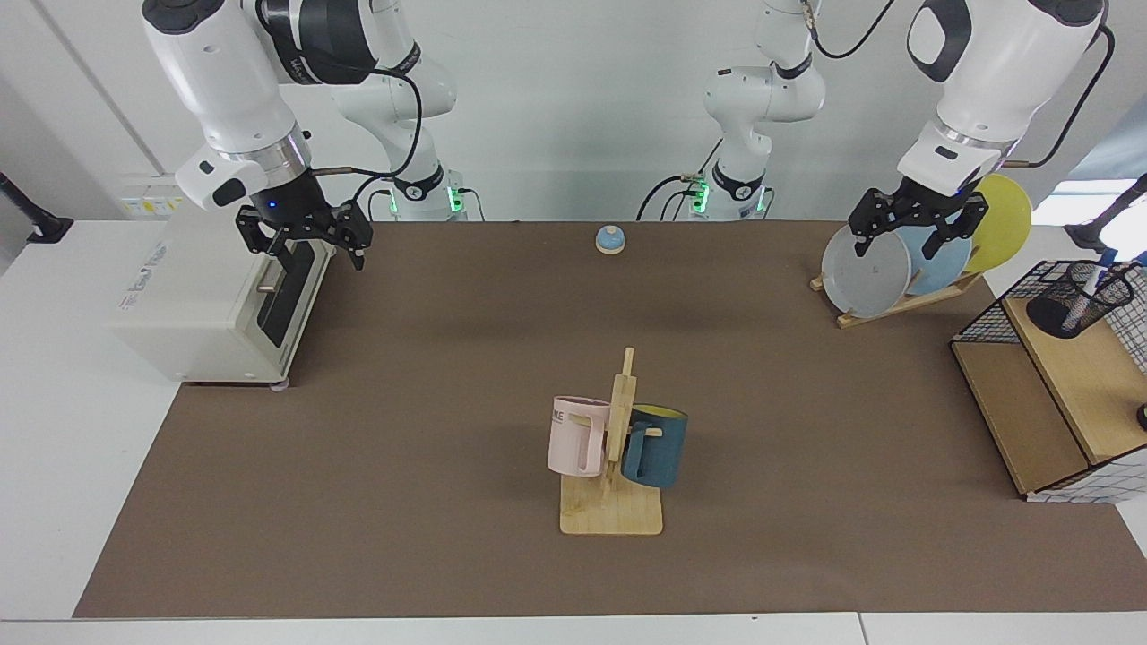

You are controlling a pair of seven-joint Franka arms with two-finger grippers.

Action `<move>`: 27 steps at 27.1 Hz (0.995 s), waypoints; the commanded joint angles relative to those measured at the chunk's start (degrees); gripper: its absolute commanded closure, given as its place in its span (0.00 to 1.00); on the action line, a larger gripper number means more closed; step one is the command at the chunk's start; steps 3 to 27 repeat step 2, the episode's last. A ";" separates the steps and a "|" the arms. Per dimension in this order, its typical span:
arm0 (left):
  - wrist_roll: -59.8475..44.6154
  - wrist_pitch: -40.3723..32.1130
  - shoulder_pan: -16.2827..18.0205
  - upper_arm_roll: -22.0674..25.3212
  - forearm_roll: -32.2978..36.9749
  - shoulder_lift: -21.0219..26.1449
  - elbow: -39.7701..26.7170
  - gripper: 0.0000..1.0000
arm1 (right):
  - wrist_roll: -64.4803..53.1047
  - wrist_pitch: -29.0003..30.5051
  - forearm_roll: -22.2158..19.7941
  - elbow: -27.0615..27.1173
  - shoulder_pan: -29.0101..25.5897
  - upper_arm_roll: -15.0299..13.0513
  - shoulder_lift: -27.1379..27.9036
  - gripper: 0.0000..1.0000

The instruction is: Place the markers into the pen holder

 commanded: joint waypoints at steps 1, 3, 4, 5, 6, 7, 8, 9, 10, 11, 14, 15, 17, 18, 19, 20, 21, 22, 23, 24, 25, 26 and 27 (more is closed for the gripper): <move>-0.77 -0.12 0.52 -0.53 -0.96 -0.72 -0.93 0.00 | -0.39 -0.07 1.09 -1.30 -1.09 0.66 -1.37 0.00; -0.77 -0.21 0.26 -0.53 -0.96 -0.72 -0.93 0.00 | -0.30 -0.07 1.00 -1.30 -1.09 0.66 -1.37 0.00; -0.77 -0.21 0.26 -0.53 -0.96 -0.72 -0.93 0.00 | -0.30 -0.07 1.00 -1.30 -1.09 0.66 -1.37 0.00; -0.77 -0.21 0.26 -0.53 -0.96 -0.72 -0.93 0.00 | -0.30 -0.07 1.00 -1.30 -1.09 0.66 -1.37 0.00; -0.77 -0.21 0.26 -0.53 -0.96 -0.72 -0.93 0.00 | -0.30 -0.07 1.00 -1.30 -1.09 0.66 -1.37 0.00; -0.77 -0.21 0.26 -0.53 -0.96 -0.72 -0.93 0.00 | -0.30 -0.07 1.00 -1.30 -1.09 0.66 -1.37 0.00; -0.77 -0.21 0.26 -0.53 -0.96 -0.72 -0.93 0.00 | -0.30 -0.07 1.00 -1.30 -1.09 0.66 -1.37 0.00; -0.77 -0.21 0.26 -0.53 -0.96 -0.72 -0.93 0.00 | -0.30 -0.07 1.00 -1.30 -1.09 0.66 -1.37 0.00; -0.77 -0.21 0.26 -0.53 -0.96 -0.72 -0.93 0.00 | -0.30 -0.07 1.00 -1.30 -1.09 0.66 -1.37 0.00; -0.77 -0.21 0.26 -0.53 -0.96 -0.72 -0.93 0.00 | -0.30 -0.07 1.00 -1.30 -1.09 0.66 -1.37 0.00; -0.77 -0.21 0.26 -0.53 -0.96 -0.72 -0.93 0.00 | -0.30 -0.07 1.00 -1.30 -1.09 0.66 -1.37 0.00; -0.77 -0.21 0.26 -0.53 -0.96 -0.72 -0.93 0.00 | -0.30 -0.07 1.00 -1.30 -1.09 0.66 -1.37 0.00; -0.77 -0.21 0.26 -0.53 -0.96 -0.72 -0.93 0.00 | -0.30 -0.07 1.00 -1.30 -1.09 0.66 -1.37 0.00; -0.77 -0.21 0.26 -0.53 -0.96 -0.72 -0.93 0.00 | -0.30 -0.07 1.00 -1.30 -1.09 0.66 -1.37 0.00; -0.77 -0.21 0.26 -0.53 -0.96 -0.72 -0.93 0.00 | -0.30 -0.07 1.00 -1.30 -1.09 0.66 -1.37 0.00; -0.77 -0.21 0.26 -0.53 -0.96 -0.72 -0.93 0.00 | -0.30 -0.07 1.00 -1.30 -1.09 0.66 -1.37 0.00; -0.77 -0.21 0.26 -0.53 -0.96 -0.72 -0.93 0.00 | -0.30 -0.07 1.00 -1.30 -1.09 0.66 -1.37 0.00; -0.77 -0.21 0.26 -0.53 -0.96 -0.72 -0.93 0.00 | -0.30 -0.07 1.00 -1.30 -1.09 0.66 -1.37 0.00; -0.77 -0.21 0.26 -0.53 -0.96 -0.72 -0.93 0.00 | -0.30 -0.07 1.00 -1.30 -1.09 0.66 -1.37 0.00; -0.77 -0.21 0.26 -0.53 -0.96 -0.72 -0.93 0.00 | -0.30 -0.07 1.00 -1.30 -1.09 0.66 -1.37 0.00; -0.77 -0.21 0.26 -0.53 -0.96 -0.72 -0.93 0.00 | -0.30 -0.07 1.00 -1.30 -1.09 0.66 -1.37 0.00; -0.77 -0.21 0.26 -0.53 -0.96 -0.72 -0.93 0.00 | -0.30 -0.07 1.00 -1.30 -1.09 0.66 -1.37 0.00; -0.77 -0.21 0.26 -0.53 -0.96 -0.72 -0.93 0.00 | -0.30 -0.07 1.00 -1.30 -1.09 0.66 -1.37 0.00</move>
